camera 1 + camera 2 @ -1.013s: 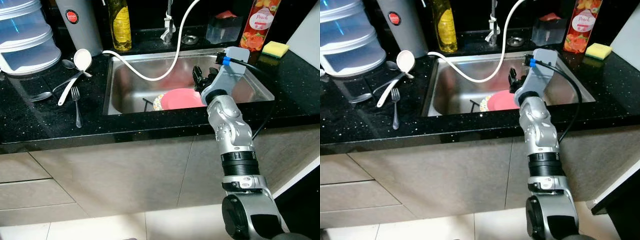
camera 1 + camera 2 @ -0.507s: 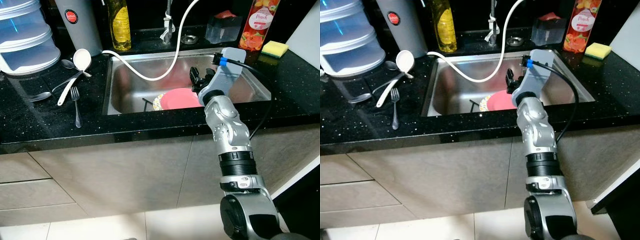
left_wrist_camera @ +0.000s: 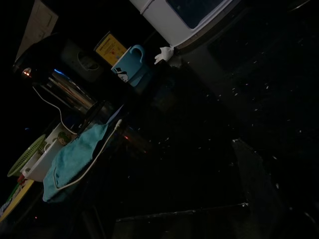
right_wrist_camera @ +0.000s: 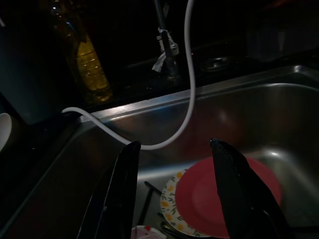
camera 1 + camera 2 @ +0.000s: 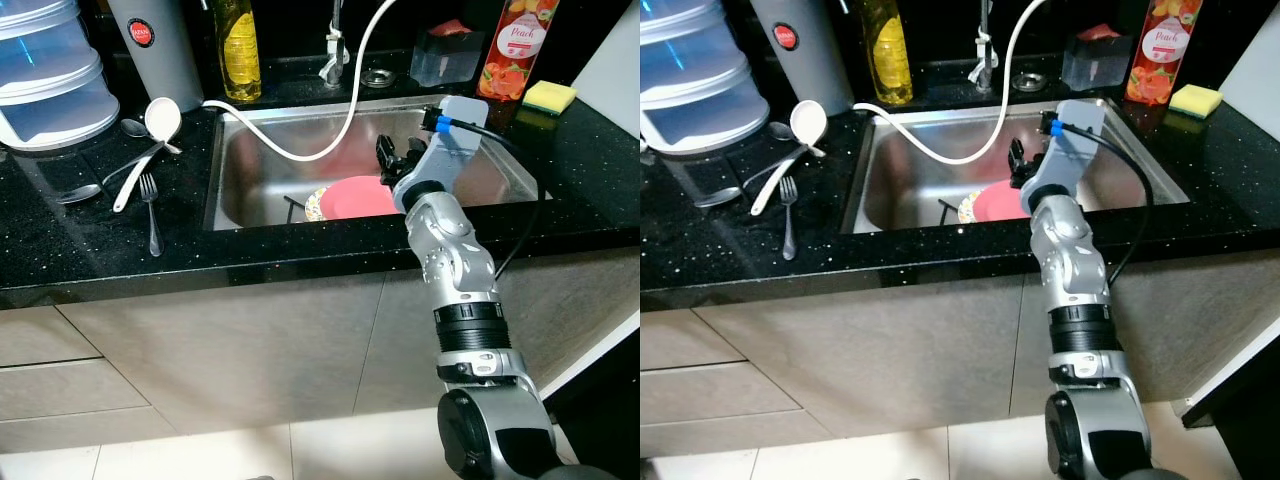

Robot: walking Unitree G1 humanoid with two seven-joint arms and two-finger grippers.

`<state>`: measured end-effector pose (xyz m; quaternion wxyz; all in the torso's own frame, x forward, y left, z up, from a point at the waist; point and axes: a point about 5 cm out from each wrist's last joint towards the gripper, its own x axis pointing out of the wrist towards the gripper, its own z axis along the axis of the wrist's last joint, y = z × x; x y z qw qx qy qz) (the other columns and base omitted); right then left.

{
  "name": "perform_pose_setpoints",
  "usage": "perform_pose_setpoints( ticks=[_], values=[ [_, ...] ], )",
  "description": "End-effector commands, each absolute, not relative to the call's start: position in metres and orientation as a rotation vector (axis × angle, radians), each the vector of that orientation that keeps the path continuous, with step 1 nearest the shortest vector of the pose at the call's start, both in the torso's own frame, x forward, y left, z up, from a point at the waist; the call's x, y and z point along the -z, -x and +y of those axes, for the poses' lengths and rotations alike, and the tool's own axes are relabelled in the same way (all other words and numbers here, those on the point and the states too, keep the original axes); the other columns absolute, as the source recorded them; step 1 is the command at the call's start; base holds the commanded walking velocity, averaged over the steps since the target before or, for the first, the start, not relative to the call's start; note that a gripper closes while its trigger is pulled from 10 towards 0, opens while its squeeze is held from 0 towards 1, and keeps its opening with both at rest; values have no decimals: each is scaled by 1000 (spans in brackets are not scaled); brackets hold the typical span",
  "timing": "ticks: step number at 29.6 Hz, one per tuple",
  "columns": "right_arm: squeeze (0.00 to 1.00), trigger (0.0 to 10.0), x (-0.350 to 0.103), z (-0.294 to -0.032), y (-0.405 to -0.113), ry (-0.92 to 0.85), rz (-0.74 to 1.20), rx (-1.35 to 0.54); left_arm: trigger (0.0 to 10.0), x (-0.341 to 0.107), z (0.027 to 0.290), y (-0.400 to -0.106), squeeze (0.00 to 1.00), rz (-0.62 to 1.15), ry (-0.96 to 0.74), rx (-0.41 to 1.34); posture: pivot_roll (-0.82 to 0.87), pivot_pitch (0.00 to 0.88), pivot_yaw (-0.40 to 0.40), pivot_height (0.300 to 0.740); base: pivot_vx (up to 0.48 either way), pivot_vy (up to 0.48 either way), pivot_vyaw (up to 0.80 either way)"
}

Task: Kitchen organization

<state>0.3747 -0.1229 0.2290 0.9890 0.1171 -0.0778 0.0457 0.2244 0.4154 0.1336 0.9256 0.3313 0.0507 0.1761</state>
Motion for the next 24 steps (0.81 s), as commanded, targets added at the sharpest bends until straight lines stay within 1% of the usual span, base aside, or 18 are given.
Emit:
perform_pose_setpoints(
  ticks=[1, 3, 8, 13, 16, 20, 24],
  values=[
    [0, 10000, -231, -117, -376, -240, -163, -110, 10000, -106, 418, -211, 0, 265, -647, -358, 161, 0, 21, 740, 0, 0, 0],
    [0, 10000, -228, -118, -374, -243, -162, -101, 10000, -107, 417, -212, 0, 266, -697, -328, 149, 0, 30, 740, 0, 0, 0],
    [0, 10000, -225, -123, -373, -242, -154, -87, 10000, -104, 415, -212, 0, 289, -718, -300, 162, 0, 23, 740, 0, 0, 0],
    [0, 10000, -225, -122, -373, -240, -153, -90, 10000, -103, 414, -210, 0, 292, -721, -300, 158, 0, 24, 740, 0, 0, 0],
    [0, 10000, -226, -116, -375, -244, -152, -105, 10000, -100, 414, -205, 0, 291, -721, -299, 166, 0, 21, 740, 0, 0, 0],
    [0, 10000, -224, -116, -374, -243, -149, -109, 10000, -97, 413, -201, 0, 305, -722, -282, 173, 0, 21, 740, 0, 0, 0],
    [0, 10000, -223, -117, -375, -247, -146, -107, 10000, -95, 413, -196, 0, 287, -709, -307, 196, 0, 2, 740, 0, 0, 0]
  ],
)
